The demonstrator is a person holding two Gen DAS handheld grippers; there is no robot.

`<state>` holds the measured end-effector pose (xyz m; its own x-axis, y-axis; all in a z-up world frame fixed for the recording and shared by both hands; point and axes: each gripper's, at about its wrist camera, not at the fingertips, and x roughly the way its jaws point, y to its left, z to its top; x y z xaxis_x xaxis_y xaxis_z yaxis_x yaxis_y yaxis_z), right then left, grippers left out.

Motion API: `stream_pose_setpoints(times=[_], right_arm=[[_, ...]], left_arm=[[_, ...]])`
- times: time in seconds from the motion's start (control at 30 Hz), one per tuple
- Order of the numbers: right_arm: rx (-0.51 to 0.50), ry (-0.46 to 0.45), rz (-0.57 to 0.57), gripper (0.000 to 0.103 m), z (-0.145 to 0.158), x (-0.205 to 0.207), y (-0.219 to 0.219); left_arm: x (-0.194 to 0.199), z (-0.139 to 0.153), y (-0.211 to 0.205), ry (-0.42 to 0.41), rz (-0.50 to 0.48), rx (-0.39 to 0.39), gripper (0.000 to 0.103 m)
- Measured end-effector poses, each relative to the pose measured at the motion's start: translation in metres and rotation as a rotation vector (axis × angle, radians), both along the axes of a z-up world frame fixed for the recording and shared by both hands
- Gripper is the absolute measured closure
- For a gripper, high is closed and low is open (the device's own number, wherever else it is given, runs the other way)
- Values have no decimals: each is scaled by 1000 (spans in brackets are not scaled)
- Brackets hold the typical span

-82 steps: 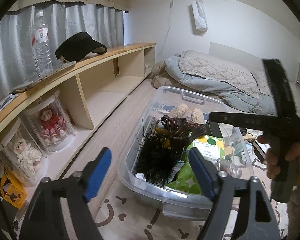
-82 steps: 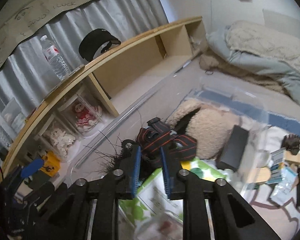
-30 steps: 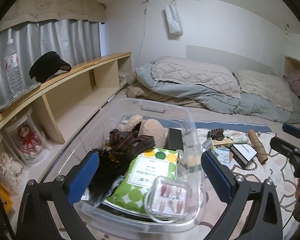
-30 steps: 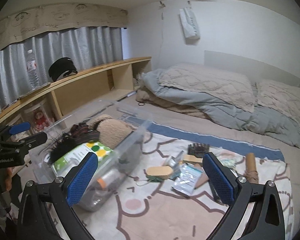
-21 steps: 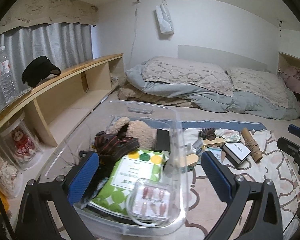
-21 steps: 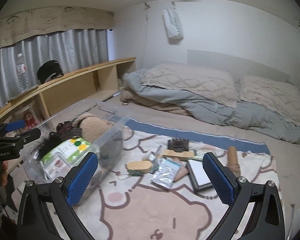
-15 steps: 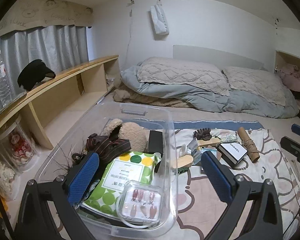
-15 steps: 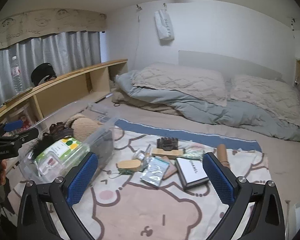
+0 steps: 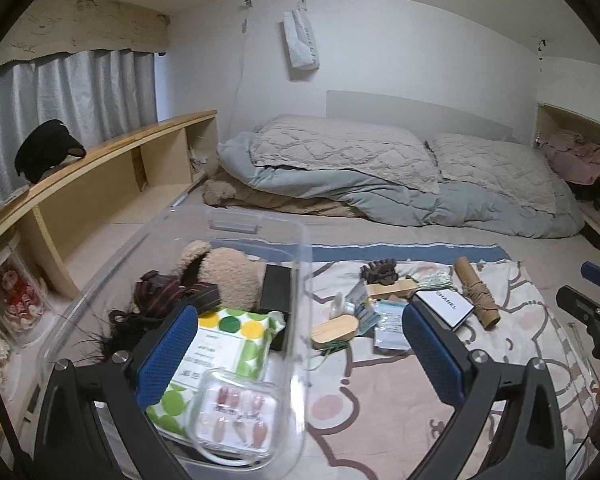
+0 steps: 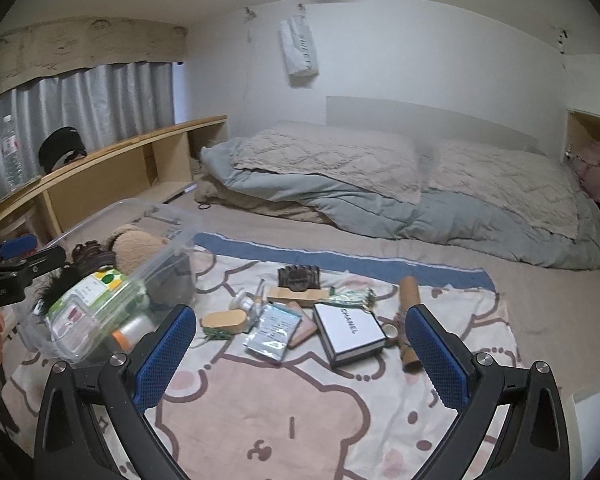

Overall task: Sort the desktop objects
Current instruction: 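Withdraw both tools from the bin toward the items on the bed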

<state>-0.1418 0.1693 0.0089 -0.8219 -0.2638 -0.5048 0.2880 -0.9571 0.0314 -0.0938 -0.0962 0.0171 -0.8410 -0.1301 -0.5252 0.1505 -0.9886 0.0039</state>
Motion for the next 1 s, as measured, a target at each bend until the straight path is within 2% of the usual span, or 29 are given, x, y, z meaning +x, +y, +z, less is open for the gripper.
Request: stream_pose_setpoints(times=[0.27,0.7,1.0], right_arm=[[-11,5,-81,0,-1,3,30],[-52,-28,-154,0,-9,1,60],[-61,-78,-157,0,-25,-13,65]], left_arm=[[-8,0,21,5,-47,-19,0],[-19,-3,38,2,-88,18,0],[-28,-13,56,-15,-129,-38,0]])
